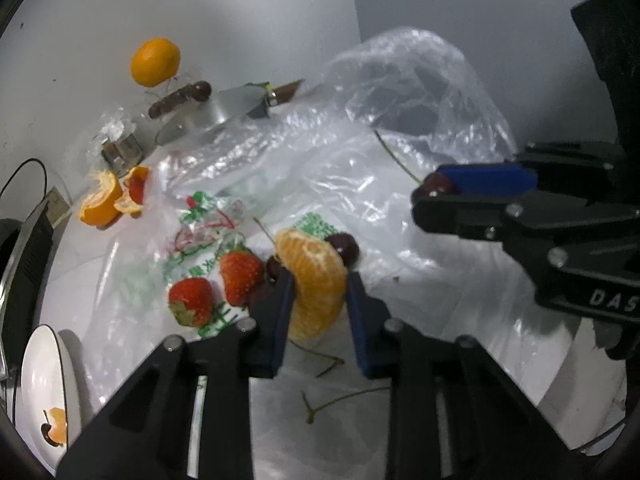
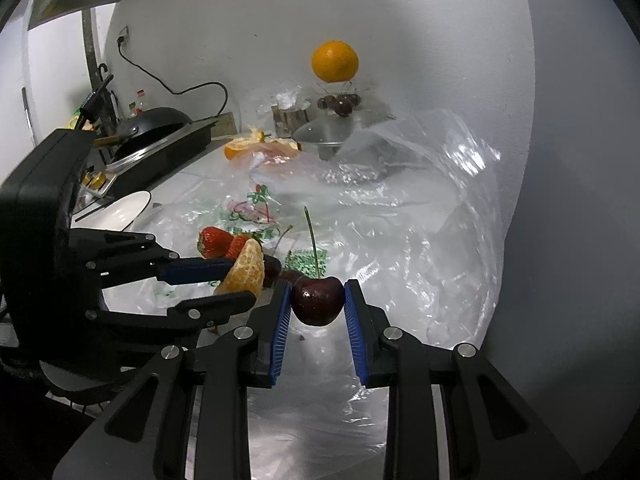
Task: Organize fruits
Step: 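Lower the left gripper onto an orange segment and close on it while right holds cherry, then carry the segment with the left gripper and cherry with the right to the plate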
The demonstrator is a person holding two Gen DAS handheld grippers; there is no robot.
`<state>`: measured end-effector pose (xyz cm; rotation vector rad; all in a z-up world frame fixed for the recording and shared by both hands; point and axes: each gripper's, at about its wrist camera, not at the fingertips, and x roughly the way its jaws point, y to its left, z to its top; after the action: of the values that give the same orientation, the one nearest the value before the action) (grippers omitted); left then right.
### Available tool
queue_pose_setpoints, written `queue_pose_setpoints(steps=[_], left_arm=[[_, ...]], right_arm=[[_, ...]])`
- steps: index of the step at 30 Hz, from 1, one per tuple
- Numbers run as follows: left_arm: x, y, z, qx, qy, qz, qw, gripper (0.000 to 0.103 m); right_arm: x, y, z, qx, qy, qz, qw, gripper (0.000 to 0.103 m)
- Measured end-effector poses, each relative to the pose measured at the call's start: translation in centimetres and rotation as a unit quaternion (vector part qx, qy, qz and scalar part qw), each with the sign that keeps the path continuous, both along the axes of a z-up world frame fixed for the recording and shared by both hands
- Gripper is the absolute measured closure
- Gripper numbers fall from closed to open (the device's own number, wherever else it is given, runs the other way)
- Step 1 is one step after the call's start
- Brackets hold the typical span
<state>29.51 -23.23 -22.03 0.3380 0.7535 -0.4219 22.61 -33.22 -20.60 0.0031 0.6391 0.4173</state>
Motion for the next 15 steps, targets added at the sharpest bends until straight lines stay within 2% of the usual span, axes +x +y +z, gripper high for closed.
queue_pose_setpoints(steps=[15], left_arm=[[-2.4,4.4,3.8,-0.047,-0.03,0.015,0.9983,0.076]], right_arm=[[-1.2,3.9,2.9,-0.026,-0.028,0.014,0.999,0.074]])
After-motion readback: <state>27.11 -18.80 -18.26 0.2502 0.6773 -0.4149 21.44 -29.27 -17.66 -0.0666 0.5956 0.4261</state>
